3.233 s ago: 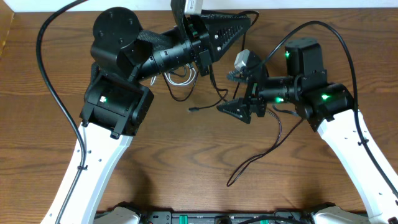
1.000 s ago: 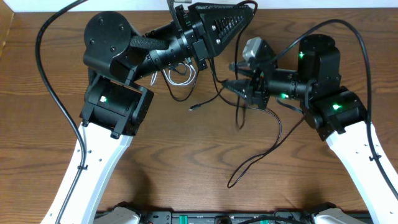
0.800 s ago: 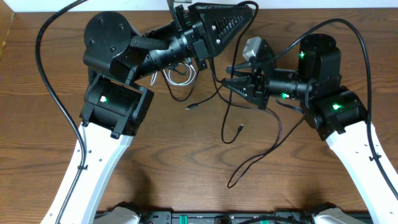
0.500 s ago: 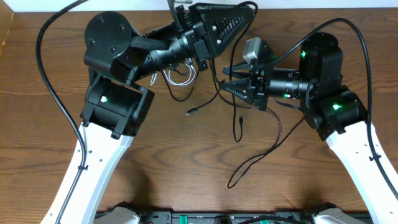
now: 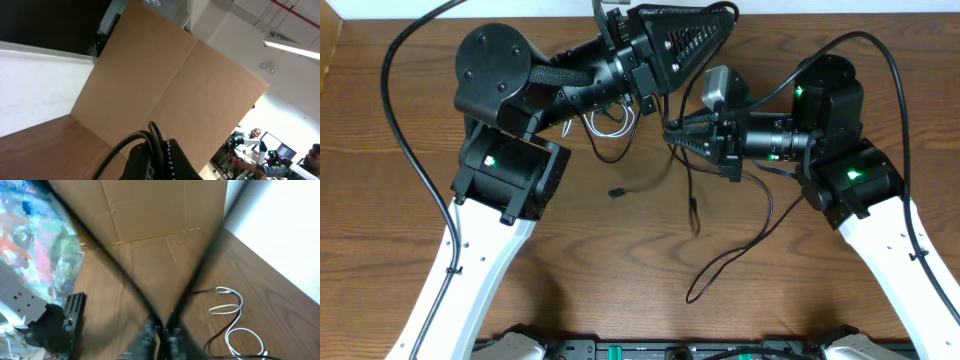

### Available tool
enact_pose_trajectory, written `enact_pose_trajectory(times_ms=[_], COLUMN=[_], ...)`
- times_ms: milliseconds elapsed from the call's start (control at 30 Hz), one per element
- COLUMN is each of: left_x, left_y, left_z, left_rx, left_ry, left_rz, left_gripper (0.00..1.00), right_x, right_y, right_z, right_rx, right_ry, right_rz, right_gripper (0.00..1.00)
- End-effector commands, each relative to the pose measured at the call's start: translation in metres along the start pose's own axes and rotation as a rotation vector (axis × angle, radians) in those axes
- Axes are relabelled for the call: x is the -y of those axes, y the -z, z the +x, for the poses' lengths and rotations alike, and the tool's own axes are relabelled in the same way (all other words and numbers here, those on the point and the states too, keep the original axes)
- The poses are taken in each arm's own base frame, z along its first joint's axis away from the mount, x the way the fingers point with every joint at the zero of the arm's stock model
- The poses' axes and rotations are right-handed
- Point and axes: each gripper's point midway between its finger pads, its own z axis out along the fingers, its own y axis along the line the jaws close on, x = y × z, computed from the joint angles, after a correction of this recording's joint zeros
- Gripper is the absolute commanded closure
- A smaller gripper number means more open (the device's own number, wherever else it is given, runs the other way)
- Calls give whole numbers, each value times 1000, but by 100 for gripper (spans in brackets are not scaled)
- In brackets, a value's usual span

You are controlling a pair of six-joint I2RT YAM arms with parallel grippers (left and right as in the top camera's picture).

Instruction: Untangle cables

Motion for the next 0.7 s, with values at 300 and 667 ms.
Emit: enact_pose_trajectory(times_ms=[300, 667], left_x=[-37, -121], left_y=[7, 45], left_z=[14, 30], left_rx=[-33, -103], left_ry=[-120, -262], left_rz=[-190, -651], left_gripper=[59, 14], right_x=[4, 44], right_y=[1, 10], right_z=[-3, 28], right_rx=[-4, -127], right_ry=[-1, -89], right_rz=[49, 302], right_gripper=[99, 99])
